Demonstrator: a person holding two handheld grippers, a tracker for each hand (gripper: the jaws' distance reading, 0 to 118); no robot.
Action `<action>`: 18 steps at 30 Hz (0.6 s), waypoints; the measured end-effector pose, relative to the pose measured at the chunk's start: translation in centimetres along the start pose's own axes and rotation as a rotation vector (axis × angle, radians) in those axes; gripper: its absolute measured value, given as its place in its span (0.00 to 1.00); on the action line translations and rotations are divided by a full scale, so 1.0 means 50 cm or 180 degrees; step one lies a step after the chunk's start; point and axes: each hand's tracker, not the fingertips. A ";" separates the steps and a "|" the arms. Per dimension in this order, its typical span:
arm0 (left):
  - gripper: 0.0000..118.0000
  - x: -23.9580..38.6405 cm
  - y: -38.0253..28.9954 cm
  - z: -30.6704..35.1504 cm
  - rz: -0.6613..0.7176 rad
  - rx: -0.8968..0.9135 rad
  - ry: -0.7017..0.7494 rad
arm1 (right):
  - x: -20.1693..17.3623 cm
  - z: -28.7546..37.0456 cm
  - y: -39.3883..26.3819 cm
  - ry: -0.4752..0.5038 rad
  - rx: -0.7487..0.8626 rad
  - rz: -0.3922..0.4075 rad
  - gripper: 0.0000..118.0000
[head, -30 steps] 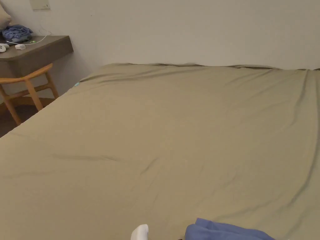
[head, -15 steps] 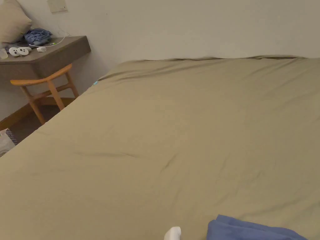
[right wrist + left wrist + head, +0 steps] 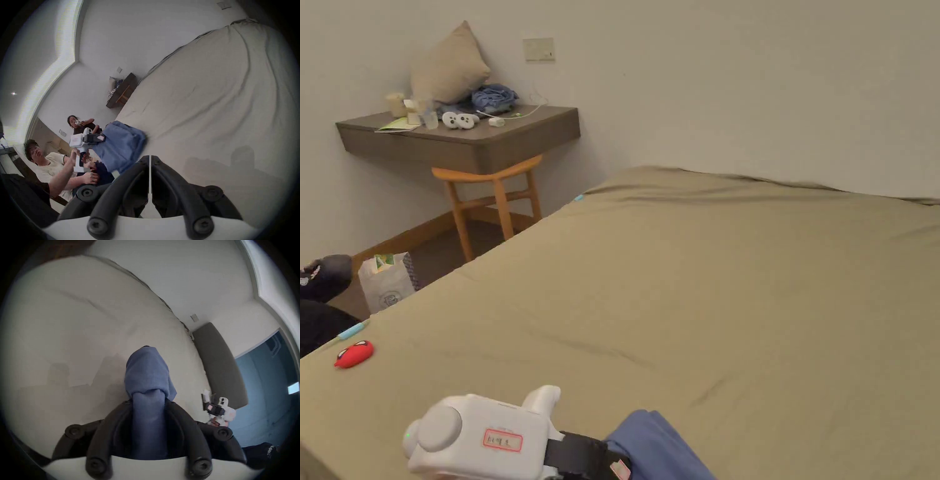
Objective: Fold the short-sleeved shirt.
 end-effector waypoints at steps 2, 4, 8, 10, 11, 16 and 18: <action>0.23 -0.041 0.047 0.067 -0.0022 0.0084 0.0251 | -0.008 -0.006 0.001 -0.0040 -0.0005 0.0018 0.04; 0.23 -0.092 0.091 0.129 0.0010 0.0197 0.0526 | -0.012 -0.018 0.003 -0.0097 -0.0037 0.0037 0.04; 0.23 -0.194 0.151 0.208 0.0226 0.0303 0.0980 | -0.023 -0.044 -0.003 -0.0203 -0.0121 0.0064 0.04; 0.23 -0.242 0.169 0.222 0.0290 0.0379 0.1121 | -0.028 -0.056 -0.008 -0.0207 -0.0156 0.0043 0.04; 0.23 -0.266 0.174 0.221 0.0375 0.0391 0.1193 | -0.030 -0.062 -0.010 -0.0215 -0.0167 0.0032 0.04; 0.86 -0.324 0.166 0.194 0.0322 0.0156 0.2270 | -0.049 -0.065 -0.015 -0.0273 -0.0220 0.0080 0.04; 0.85 -0.325 0.162 0.226 0.0456 0.0262 0.2105 | -0.056 -0.057 -0.014 -0.0247 -0.0200 0.0127 0.04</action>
